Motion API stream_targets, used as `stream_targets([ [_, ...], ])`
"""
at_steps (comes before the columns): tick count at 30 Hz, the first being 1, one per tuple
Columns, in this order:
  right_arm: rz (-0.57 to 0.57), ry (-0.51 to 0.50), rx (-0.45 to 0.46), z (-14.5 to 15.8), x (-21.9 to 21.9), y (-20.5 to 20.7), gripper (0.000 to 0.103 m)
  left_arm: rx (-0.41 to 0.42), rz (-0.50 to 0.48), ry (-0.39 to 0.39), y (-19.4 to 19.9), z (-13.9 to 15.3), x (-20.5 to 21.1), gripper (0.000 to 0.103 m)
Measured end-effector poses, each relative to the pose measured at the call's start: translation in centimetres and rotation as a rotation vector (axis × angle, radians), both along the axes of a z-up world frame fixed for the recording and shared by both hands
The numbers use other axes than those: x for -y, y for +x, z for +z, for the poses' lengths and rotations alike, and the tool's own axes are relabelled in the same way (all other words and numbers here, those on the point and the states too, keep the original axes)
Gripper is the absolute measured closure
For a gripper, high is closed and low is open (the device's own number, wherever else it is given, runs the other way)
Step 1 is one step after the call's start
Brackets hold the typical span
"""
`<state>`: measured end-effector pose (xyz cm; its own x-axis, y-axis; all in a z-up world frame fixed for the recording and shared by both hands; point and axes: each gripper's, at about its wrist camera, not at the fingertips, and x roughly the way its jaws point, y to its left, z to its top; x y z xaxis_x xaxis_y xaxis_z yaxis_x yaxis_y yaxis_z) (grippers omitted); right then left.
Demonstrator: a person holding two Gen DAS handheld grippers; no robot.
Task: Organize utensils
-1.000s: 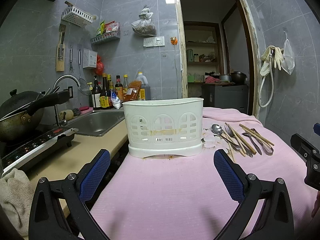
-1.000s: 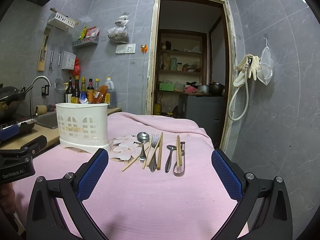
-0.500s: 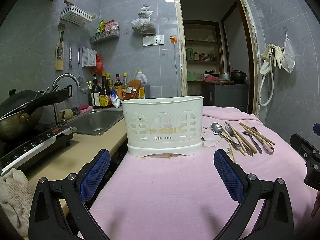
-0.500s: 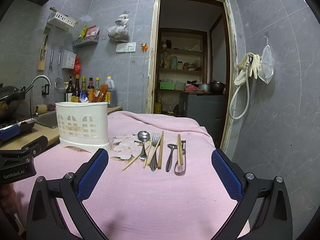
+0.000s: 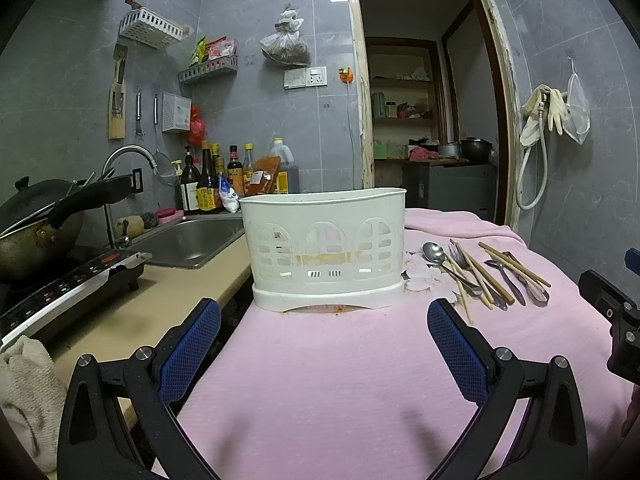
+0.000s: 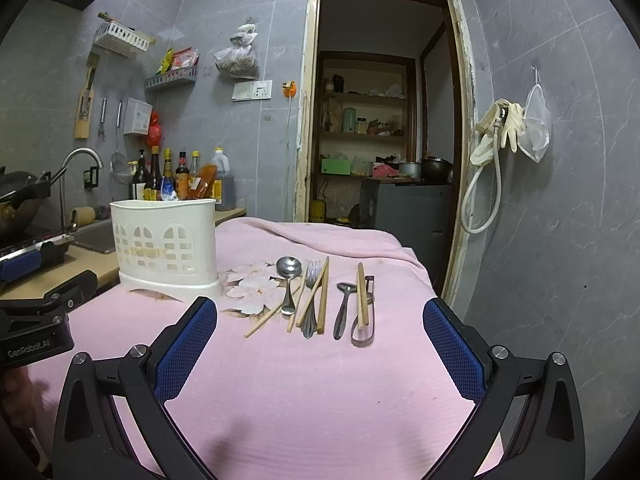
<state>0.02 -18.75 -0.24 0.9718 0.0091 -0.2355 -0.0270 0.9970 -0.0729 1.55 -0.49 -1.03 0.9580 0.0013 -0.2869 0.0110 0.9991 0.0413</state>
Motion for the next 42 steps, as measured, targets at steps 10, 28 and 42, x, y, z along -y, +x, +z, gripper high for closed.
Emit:
stream_targets([
  [10, 0.007, 0.011, -0.019, 0.5, 0.5, 0.4, 0.0, -0.01, -0.002, 0.005, 0.2, 0.1, 0.2, 0.001],
  [28, 0.131, 0.009, -0.099, 5.0, 7.0, 4.6, 0.0, -0.093, -0.279, 0.009, 5.3, 4.4, 4.7, 0.001],
  [42, 0.187, 0.145, -0.436, 1.6, 13.4, 15.4, 0.043, -0.333, -0.439, 0.008, 15.9, 3.4, 11.4, 0.043],
])
